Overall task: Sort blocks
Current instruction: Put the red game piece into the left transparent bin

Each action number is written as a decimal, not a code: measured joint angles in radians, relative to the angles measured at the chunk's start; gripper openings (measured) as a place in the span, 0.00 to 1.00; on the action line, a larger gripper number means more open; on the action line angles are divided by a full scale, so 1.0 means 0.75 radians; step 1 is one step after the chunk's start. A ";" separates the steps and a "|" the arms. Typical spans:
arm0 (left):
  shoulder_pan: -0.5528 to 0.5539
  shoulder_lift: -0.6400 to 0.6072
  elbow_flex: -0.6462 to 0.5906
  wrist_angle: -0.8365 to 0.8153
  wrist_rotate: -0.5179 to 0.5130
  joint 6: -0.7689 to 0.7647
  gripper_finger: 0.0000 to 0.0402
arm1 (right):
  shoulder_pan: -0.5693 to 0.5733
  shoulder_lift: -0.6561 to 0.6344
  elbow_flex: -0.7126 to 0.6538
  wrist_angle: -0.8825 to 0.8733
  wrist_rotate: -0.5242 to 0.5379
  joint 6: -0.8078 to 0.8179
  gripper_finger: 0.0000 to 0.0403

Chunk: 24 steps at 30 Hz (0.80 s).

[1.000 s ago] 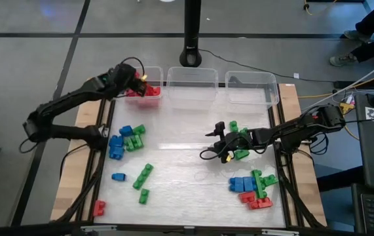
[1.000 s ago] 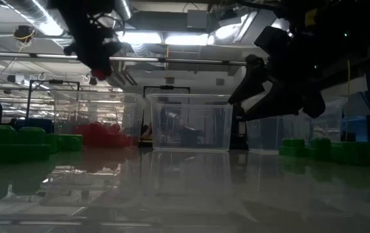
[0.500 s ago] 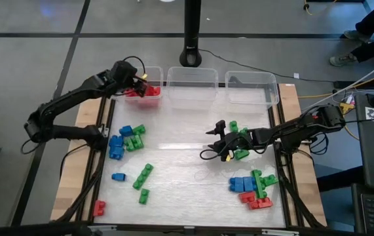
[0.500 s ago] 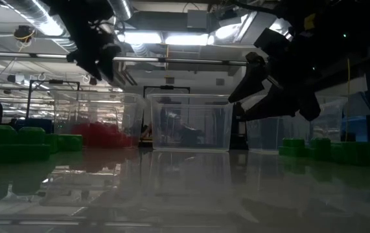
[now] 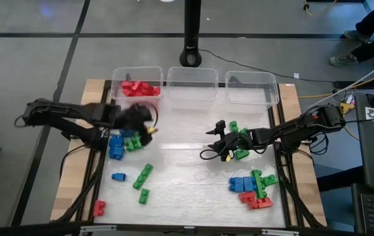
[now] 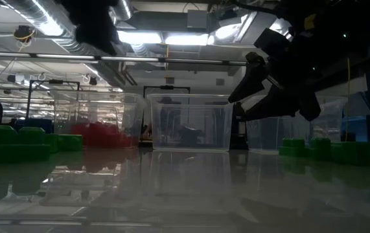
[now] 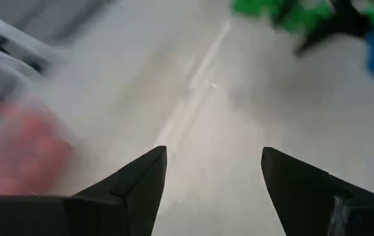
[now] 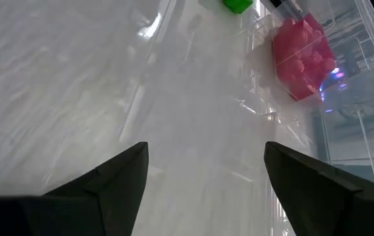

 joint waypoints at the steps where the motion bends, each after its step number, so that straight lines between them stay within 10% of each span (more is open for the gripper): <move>1: -0.064 0.008 0.000 -0.018 -0.006 -0.055 0.59 | 0.000 0.000 0.000 -0.001 0.000 0.000 0.76; 11: -0.564 0.219 0.000 -0.130 0.037 -0.724 0.60 | 0.001 0.000 0.000 -0.004 -0.029 0.006 0.76; 24: -0.932 0.571 0.069 -0.141 0.507 -1.550 0.60 | 0.001 0.000 0.000 -0.003 -0.083 0.055 0.76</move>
